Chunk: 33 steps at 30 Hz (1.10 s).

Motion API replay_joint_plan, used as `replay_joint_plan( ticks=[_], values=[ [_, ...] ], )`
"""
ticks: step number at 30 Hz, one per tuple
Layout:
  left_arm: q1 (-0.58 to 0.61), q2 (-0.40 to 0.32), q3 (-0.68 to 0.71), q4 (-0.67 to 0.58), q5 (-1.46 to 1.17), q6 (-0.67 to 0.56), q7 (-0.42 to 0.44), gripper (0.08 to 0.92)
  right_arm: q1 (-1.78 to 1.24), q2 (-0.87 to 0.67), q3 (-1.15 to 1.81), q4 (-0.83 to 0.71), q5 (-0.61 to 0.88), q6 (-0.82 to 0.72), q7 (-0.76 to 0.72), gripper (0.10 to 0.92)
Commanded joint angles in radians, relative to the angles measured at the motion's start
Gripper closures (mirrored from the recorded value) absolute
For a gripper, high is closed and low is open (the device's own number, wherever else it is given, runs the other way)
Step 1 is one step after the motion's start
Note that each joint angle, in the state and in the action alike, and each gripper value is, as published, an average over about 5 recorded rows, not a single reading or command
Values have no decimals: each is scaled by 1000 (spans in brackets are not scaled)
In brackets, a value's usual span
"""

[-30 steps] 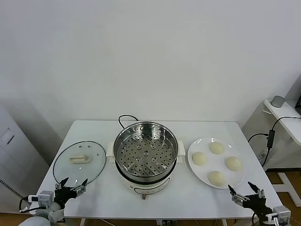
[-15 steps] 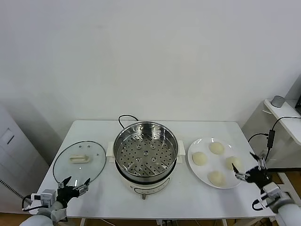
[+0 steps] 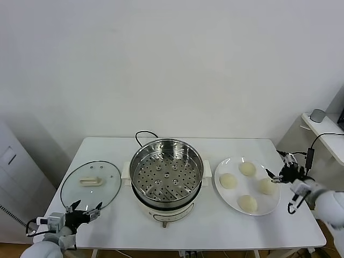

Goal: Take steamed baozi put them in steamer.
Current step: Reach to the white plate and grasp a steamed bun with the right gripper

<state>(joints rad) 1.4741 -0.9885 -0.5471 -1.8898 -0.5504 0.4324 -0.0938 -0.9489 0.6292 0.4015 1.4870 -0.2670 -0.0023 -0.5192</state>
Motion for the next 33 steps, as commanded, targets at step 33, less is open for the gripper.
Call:
replay_joint_plan(
  ticks=[33],
  values=[
    [-46, 12, 11, 52, 8, 23, 20, 177, 979, 330, -818, -911, -149, 306, -673, 203]
  ],
)
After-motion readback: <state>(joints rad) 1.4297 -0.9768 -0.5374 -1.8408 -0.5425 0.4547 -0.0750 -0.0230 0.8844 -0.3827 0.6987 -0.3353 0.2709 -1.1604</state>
